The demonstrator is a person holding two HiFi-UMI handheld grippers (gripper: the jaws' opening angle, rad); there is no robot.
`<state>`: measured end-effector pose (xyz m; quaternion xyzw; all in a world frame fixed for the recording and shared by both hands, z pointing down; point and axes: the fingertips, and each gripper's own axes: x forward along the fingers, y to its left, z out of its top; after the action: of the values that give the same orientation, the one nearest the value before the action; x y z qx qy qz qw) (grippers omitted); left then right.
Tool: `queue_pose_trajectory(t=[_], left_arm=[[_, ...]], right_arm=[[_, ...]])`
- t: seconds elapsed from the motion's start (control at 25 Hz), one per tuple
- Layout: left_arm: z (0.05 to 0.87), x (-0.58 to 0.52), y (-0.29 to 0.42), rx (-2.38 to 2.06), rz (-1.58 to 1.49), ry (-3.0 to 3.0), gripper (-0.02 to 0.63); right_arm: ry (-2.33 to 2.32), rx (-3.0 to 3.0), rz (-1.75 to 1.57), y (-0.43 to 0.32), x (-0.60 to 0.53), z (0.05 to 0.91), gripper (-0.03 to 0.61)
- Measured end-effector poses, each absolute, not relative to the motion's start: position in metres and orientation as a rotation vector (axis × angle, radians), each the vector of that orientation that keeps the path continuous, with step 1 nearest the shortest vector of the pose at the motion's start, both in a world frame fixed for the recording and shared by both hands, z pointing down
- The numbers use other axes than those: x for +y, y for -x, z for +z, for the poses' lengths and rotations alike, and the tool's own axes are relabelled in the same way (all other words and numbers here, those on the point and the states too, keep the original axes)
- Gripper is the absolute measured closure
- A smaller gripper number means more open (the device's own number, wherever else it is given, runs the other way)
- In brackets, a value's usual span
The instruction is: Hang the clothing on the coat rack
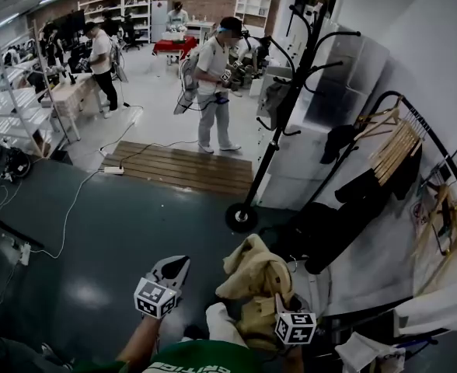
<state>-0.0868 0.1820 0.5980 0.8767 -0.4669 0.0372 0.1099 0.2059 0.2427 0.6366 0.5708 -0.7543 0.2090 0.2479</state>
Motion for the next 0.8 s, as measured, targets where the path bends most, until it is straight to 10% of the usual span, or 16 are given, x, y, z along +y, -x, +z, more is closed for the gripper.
queue_pose_trajectory(t=[0.8], left_arm=[[0.585,0.032,0.093,-1.359,0.139,-2.609,0.611]], right_arm=[[-1.557,-2.069,0.559,-0.195,0.091,0.627,0.491]])
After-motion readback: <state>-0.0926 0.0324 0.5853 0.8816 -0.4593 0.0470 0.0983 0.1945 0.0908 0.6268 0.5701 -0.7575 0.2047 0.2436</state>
